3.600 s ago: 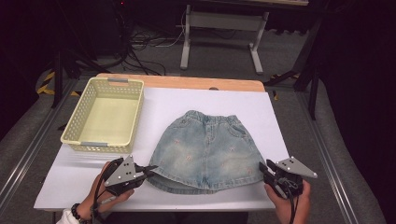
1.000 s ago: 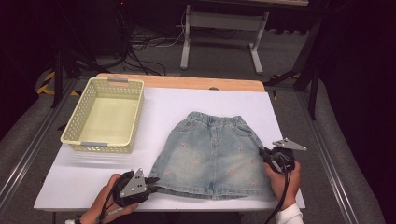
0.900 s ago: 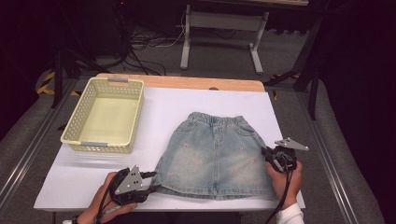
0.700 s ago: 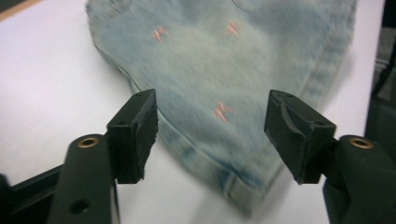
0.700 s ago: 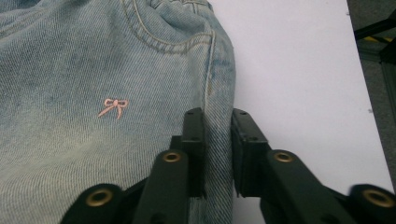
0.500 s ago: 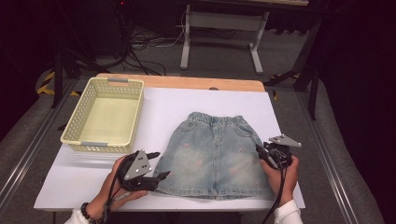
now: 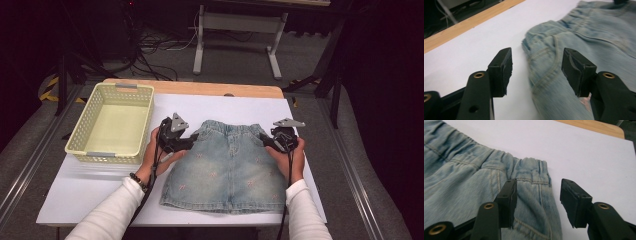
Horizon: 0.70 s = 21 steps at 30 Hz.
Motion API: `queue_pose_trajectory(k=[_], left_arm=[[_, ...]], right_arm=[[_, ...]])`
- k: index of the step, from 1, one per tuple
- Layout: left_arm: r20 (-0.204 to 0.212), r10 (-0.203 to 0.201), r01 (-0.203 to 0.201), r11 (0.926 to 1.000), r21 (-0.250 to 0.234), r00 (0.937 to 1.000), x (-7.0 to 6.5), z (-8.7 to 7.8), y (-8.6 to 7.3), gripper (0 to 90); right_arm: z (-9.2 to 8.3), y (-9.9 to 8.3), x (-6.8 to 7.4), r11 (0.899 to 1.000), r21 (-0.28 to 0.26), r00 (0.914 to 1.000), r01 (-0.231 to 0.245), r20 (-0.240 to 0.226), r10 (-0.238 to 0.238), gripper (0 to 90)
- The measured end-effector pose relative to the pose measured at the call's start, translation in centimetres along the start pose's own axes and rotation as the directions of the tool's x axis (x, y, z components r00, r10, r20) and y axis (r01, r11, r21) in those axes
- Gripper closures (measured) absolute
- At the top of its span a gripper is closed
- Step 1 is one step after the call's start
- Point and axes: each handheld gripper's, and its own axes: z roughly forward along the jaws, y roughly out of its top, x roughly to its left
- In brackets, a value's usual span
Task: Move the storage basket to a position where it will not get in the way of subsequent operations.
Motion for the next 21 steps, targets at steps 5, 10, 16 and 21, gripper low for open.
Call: queue_pose_trajectory(k=[5,10,16,21], left_arm=[[0.015,-0.055,0.054,0.9948,0.087,0.9984,1.4,2.7,0.2,39.8],[0.051,-0.053,0.043,0.9856,0.164,0.9973,1.5,4.6,-0.2,37.0],[0.097,-0.101,0.075,0.9684,0.238,0.9901,1.1,6.6,-1.1,31.5],[0.090,-0.091,0.066,0.9674,0.244,0.9918,0.9,6.7,-1.0,32.4]], right_arm=[[1.4,0.5,-0.2,0.999,0.039,1.0000,0.001,0.000,-0.001,47.9],[2.0,0.7,0.2,0.996,0.079,0.9989,0.043,0.016,-0.044,46.6],[3.0,0.1,-0.2,0.993,0.120,0.9998,0.012,0.011,-0.014,42.8],[3.5,-0.1,-0.4,0.991,0.133,1.0000,0.004,-0.002,-0.003,43.5]])
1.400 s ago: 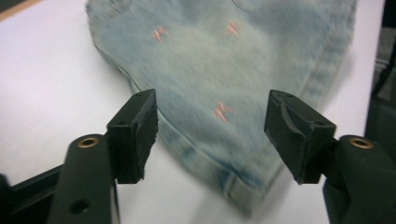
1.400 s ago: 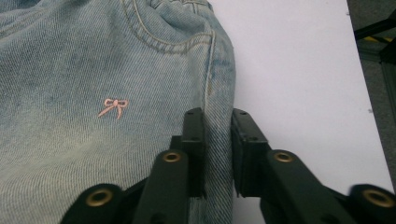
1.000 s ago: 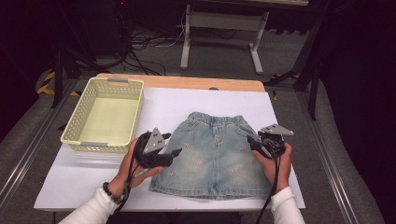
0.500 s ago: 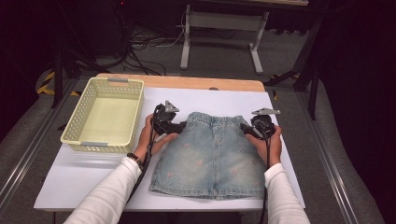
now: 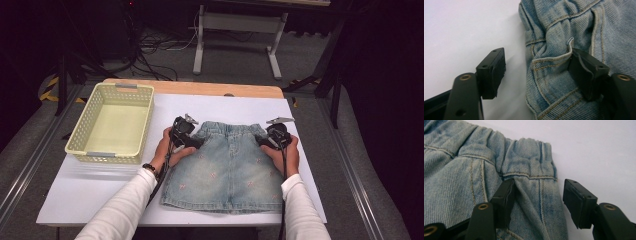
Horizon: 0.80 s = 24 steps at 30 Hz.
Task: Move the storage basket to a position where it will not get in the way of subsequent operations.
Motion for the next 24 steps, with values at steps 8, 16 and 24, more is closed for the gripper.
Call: queue_pose_trajectory(k=[8,16,24], left_arm=[[0.063,0.011,-0.012,0.9999,0.011,0.9979,-0.3,-0.3,0.3,67.4],[-0.043,0.062,-0.063,0.9979,-0.017,0.9971,-0.6,-2.6,1.5,80.0],[-0.148,0.079,-0.091,0.9926,-0.080,0.9858,0.2,-6.3,3.6,80.5]], right_arm=[[0.0,-0.1,-0.5,0.999,0.012,0.9983,-0.034,-0.046,0.035,69.0],[-1.4,0.6,-0.4,0.998,-0.046,0.9990,-0.035,-0.031,0.034,80.8],[-3.4,3.0,0.6,0.983,-0.173,0.9984,-0.057,-0.010,0.056,80.8]])
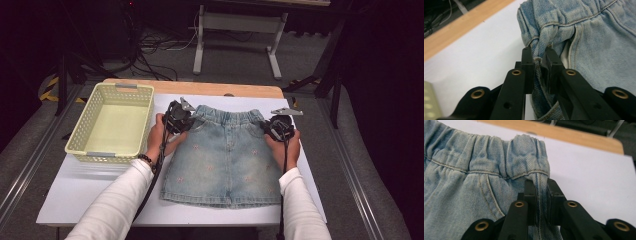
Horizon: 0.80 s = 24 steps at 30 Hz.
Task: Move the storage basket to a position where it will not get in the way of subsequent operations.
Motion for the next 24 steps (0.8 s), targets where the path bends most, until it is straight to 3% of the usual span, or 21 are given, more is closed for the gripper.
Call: queue_pose_trajectory(k=[2,8,10,12,14,16,17,21,22,24], left_arm=[[-0.027,0.002,-0.002,1.0000,-0.004,0.9996,0.8,-0.7,0.4,80.5],[-0.032,-0.017,0.017,0.9997,-0.017,0.9993,2.0,-0.9,0.7,77.5],[-0.062,-0.027,0.025,0.9993,-0.028,0.9977,1.8,-0.9,0.7,67.7],[-0.070,-0.026,0.023,0.9988,-0.044,0.9972,1.5,-1.2,0.8,63.7],[-0.065,-0.025,0.021,0.9985,-0.051,0.9976,1.1,-1.4,0.9,54.3],[-0.070,-0.001,-0.002,0.9984,-0.056,0.9976,0.6,-1.7,0.8,52.9],[-0.070,-0.001,-0.002,0.9984,-0.056,0.9976,0.6,-1.7,0.8,51.7],[-0.046,0.066,-0.070,0.9940,-0.084,0.9968,-1.6,-3.0,0.1,48.6],[-0.055,0.101,-0.105,0.9904,-0.089,0.9934,-2.2,-3.5,-0.3,48.3],[-0.047,0.128,-0.132,0.9860,-0.101,0.9907,-3.1,-4.2,-1.0,46.6]], right_arm=[[-0.2,0.6,0.3,1.000,-0.020,1.0000,0.002,0.003,-0.002,80.6],[0.0,2.6,1.4,0.998,-0.040,0.9989,0.037,0.030,-0.036,78.3],[0.3,2.8,1.5,0.998,-0.030,0.9979,0.046,0.047,-0.045,72.8],[0.6,2.8,1.4,0.999,-0.018,0.9968,0.047,0.065,-0.046,69.1],[0.6,2.7,1.4,0.999,-0.018,0.9971,0.039,0.066,-0.038,66.4],[0.4,2.7,1.2,0.999,-0.030,0.9951,0.028,0.095,-0.025,63.8],[0.4,2.7,1.2,0.999,-0.030,0.9951,0.028,0.095,-0.025,63.8],[-0.4,2.2,0.8,0.999,-0.023,0.9954,0.036,0.090,-0.034,59.9],[-0.6,2.0,0.8,0.999,-0.022,0.9955,0.041,0.086,-0.039,59.6],[-1.1,1.4,0.8,0.999,-0.028,0.9966,0.045,0.071,-0.043,59.0]])
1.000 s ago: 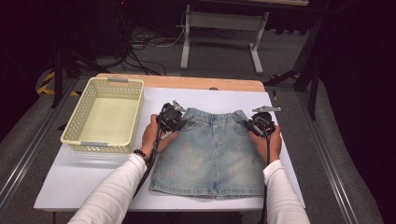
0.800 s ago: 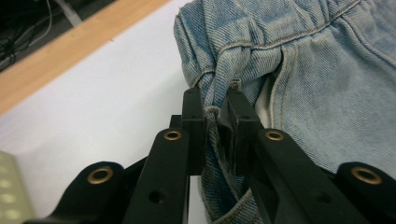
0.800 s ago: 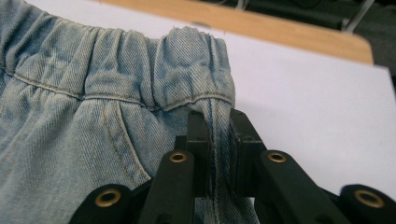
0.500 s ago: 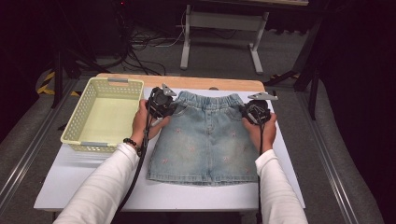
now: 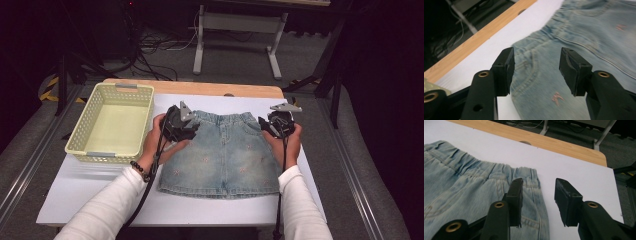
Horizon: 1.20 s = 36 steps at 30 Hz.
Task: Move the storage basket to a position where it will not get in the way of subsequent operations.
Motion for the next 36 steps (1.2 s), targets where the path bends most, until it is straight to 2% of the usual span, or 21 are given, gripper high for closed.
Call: queue_pose_trajectory(k=[1,2,3,5,9,10,11,12,14,15,16,17,18,22,25,26,29,30,32,33,36], left_arm=[[0.007,0.017,-0.017,0.9998,-0.010,0.9998,-0.5,-0.5,-0.4,46.5],[0.020,0.021,-0.020,0.9996,-0.018,0.9996,-1.0,-1.0,-0.8,45.8],[0.020,0.021,-0.020,0.9996,-0.018,0.9996,-1.0,-1.0,-0.8,45.2],[0.035,0.059,-0.057,0.9976,-0.038,0.9977,-2.2,-2.2,-2.1,44.1],[0.093,0.133,-0.128,0.9901,-0.059,0.9868,-4.4,-4.4,-5.8,38.9],[0.093,0.133,-0.128,0.9901,-0.059,0.9868,-4.4,-4.4,-5.8,37.8],[0.104,0.135,-0.130,0.9902,-0.052,0.9854,-4.7,-4.9,-7.0,37.8],[0.117,0.138,-0.133,0.9898,-0.052,0.9835,-4.9,-5.6,-8.6,34.4],[0.143,0.118,-0.112,0.9925,-0.048,0.9826,-4.8,-6.2,-10.2,33.2],[0.156,0.120,-0.115,0.9924,-0.044,0.9805,-4.8,-6.5,-10.9,31.7],[0.156,0.120,-0.115,0.9924,-0.044,0.9805,-4.8,-6.5,-10.9,30.4],[0.170,0.114,-0.108,0.9931,-0.045,0.9789,-4.7,-6.8,-11.9,30.4],[0.176,0.111,-0.108,0.9938,-0.025,0.9781,-4.6,-6.9,-13.1,29.1],[0.188,0.104,-0.105,0.9945,-0.007,0.9766,-4.4,-7.1,-14.4,26.2],[0.225,0.087,-0.091,0.9958,0.007,0.9704,-3.9,-7.0,-15.6,25.6],[0.227,0.084,-0.090,0.9959,0.014,0.9703,-3.9,-6.8,-15.8,25.7],[0.238,0.075,-0.083,0.9962,0.026,0.9684,-3.6,-6.4,-16.1,26.5],[0.263,0.050,-0.061,0.9975,0.035,0.9636,-3.4,-6.1,-16.1,26.9],[0.266,0.054,-0.066,0.9972,0.035,0.9624,-3.4,-5.9,-16.1,29.1],[0.279,0.050,-0.063,0.9974,0.035,0.9591,-3.4,-5.7,-16.1,30.0],[0.289,0.048,-0.062,0.9972,0.041,0.9560,-3.3,-5.6,-16.1,31.5]], right_arm=[[-0.2,-0.2,0.0,1.000,-0.001,1.0000,-0.002,-0.002,0.002,58.8],[-0.5,-0.6,0.0,1.000,-0.001,0.9999,-0.005,-0.010,0.005,58.5],[-0.8,-1.0,-0.1,1.000,-0.003,0.9998,-0.007,-0.020,0.007,58.2],[-1.1,-1.5,-0.1,1.000,-0.005,0.9997,-0.010,-0.024,0.010,57.8],[-2.3,-4.3,0.0,1.000,0.004,0.9987,-0.029,-0.042,0.029,56.5],[-2.3,-4.3,0.0,1.000,0.004,0.9987,-0.029,-0.042,0.029,56.5],[-2.5,-5.0,0.0,1.000,0.009,0.9987,-0.030,-0.041,0.030,56.2],[-2.8,-6.4,0.1,0.999,0.027,0.9985,-0.030,-0.044,0.032,55.6],[-3.1,-7.3,0.0,0.998,0.056,0.9986,-0.026,-0.046,0.028,54.3],[-3.2,-7.7,0.0,0.998,0.065,0.9987,-0.027,-0.042,0.029,54.2],[-3.2,-7.7,0.0,0.998,0.065,0.9987,-0.027,-0.042,0.029,54.2],[-3.5,-8.0,-0.1,0.997,0.068,0.9986,-0.030,-0.040,0.033,54.2],[-3.9,-8.6,-0.3,0.996,0.074,0.9985,-0.038,-0.037,0.041,54.2],[-4.5,-9.4,-0.5,0.994,0.079,0.9968,-0.070,-0.032,0.073,54.0],[-4.8,-10.1,-0.3,0.993,0.091,0.9963,-0.078,-0.029,0.081,53.5],[-5.0,-10.4,-0.1,0.992,0.098,0.9964,-0.074,-0.033,0.078,53.5],[-5.2,-11.0,0.3,0.992,0.113,0.9973,-0.060,-0.036,0.065,53.8],[-5.2,-11.1,0.4,0.991,0.118,0.9976,-0.055,-0.035,0.060,53.8],[-5.3,-11.3,0.5,0.991,0.124,0.9978,-0.052,-0.034,0.057,53.8],[-5.4,-11.7,0.5,0.990,0.135,0.9983,-0.045,-0.031,0.050,54.0],[-5.7,-12.1,0.4,0.989,0.137,0.9979,-0.054,-0.029,0.058,53.7]])
